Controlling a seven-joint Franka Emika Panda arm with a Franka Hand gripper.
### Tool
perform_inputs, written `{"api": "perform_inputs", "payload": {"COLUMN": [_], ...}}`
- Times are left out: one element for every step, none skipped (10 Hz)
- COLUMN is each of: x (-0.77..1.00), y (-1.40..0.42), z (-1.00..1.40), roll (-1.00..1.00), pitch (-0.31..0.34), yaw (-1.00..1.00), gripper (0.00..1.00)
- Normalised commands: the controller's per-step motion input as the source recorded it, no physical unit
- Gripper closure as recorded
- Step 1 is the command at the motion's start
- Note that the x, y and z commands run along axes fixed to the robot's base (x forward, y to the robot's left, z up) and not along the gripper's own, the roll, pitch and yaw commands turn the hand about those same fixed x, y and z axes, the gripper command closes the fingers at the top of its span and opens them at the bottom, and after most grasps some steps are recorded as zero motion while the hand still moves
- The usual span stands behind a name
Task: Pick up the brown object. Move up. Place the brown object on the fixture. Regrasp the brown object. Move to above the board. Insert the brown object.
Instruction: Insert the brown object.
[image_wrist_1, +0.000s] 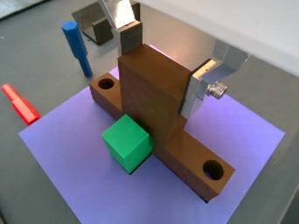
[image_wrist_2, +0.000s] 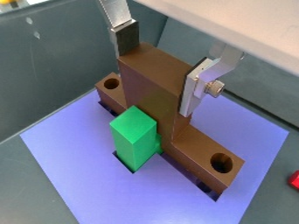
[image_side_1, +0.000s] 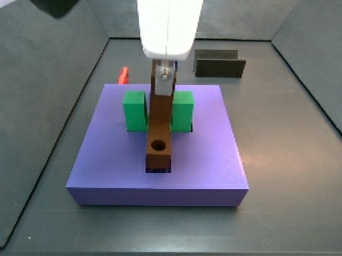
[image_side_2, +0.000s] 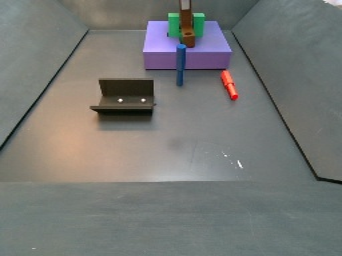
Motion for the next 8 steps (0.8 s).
{"api": "perform_inputs", "payload": {"x": [0.04,0.07,0.15,0.29,0.29,0.2,0.09,0.0], "y": [0.0,0.0,0.0,0.0,0.0,0.0,0.0,0.0], "z": [-0.26,-0.27,-0.22,-0.16,-0.15,-0.17,-0.16,-0.19], "roll": [0.0,0.0,0.0,0.0,0.0,0.0,0.0,0.0], "pitch": [0.0,0.0,0.0,0.0,0.0,0.0,0.0,0.0], "yaw": [-0.09,-0.07,-0.03,0.0,0.0,-0.04,-0.05,-0.04], "gripper": [1.0,1.0,1.0,1.0,1.0,1.0,1.0,1.0]}}
